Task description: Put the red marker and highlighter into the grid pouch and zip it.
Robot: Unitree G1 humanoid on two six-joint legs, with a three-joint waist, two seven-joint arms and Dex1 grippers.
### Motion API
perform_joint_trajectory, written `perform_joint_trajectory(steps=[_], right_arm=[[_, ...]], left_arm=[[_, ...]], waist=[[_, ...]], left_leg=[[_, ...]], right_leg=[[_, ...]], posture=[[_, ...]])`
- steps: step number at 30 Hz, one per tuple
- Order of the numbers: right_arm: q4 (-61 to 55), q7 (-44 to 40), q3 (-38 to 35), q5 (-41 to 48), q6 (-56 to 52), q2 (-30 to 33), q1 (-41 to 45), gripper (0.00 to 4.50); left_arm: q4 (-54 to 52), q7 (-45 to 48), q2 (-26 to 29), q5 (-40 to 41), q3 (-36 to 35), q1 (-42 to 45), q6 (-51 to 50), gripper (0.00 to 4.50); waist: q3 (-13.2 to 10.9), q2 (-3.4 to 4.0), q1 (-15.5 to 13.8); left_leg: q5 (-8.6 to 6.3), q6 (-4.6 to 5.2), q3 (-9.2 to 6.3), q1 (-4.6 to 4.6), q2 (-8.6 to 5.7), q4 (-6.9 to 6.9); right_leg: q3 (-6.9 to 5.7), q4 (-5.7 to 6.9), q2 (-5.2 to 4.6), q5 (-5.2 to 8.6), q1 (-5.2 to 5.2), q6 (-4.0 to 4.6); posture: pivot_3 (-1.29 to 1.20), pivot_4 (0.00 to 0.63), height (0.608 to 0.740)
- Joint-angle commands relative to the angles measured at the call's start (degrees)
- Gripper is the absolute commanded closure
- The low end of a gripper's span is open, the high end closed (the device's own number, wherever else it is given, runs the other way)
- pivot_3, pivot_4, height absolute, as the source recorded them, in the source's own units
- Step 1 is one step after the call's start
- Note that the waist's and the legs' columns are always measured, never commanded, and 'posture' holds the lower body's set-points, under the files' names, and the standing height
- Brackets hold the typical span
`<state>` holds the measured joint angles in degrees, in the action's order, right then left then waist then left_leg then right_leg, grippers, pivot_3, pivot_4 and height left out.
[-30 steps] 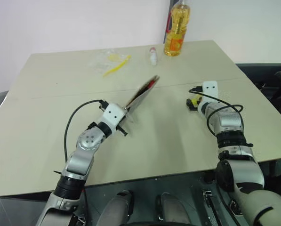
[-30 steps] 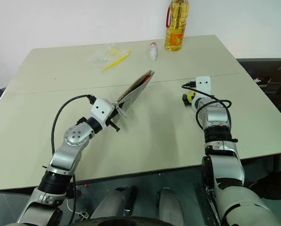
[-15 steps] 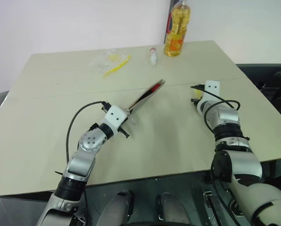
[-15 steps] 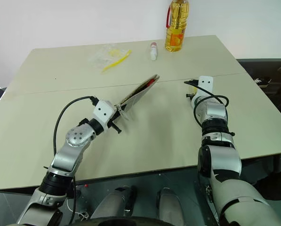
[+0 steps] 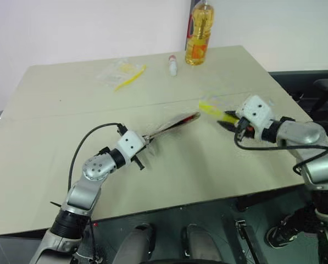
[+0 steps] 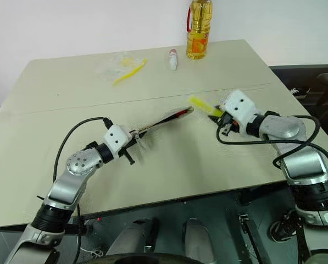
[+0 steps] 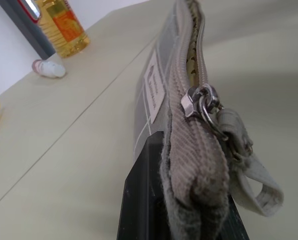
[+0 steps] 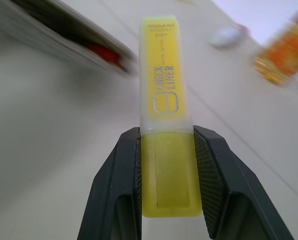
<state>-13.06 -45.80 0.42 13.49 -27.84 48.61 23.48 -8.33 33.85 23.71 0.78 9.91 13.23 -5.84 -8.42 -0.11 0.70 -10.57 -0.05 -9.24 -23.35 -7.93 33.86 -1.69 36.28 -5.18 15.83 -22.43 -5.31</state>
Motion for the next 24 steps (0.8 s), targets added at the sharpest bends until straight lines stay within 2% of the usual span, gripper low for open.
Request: perform_joint_trajectory(steps=[1,10,24], right_arm=[[-2.78,-1.28,-3.26,2.14,-1.35,1.00,1.00,3.62],[-3.28,-5.15,-1.63,2.46,-1.81,1.38,-0.88,3.62],[-3.06,-7.10,1.40,-0.08,-0.59,1.32,-2.58,3.62]], left_arm=[[-0.22,0.54,0.45,0.58,-0.81,-0.13,0.51,4.50],[-0.52,0.18,-0.51,0.49,-0.88,0.09,0.13,4.50],[-1.62,0.20,-1.50,0.49,-0.26,-0.33,-0.34,4.50]], waist=[[-0.01,-0.02,-0.28],[-0.03,-0.05,-1.47],[-0.05,-0.08,-1.52]], left_leg=[[0.00,-0.01,0.00,-0.02,0.00,0.04],[0.00,-0.01,0.02,-0.06,0.00,0.00],[-0.01,0.00,0.02,-0.09,-0.01,0.01]], right_leg=[[0.00,0.00,0.00,0.04,0.01,0.08],[0.01,-0.07,-0.01,-0.09,-0.05,0.25],[0.01,-0.12,-0.02,-0.09,-0.03,0.25]], posture=[[0.00,0.150,0.740],[0.00,0.150,0.740],[0.00,0.150,0.740]])
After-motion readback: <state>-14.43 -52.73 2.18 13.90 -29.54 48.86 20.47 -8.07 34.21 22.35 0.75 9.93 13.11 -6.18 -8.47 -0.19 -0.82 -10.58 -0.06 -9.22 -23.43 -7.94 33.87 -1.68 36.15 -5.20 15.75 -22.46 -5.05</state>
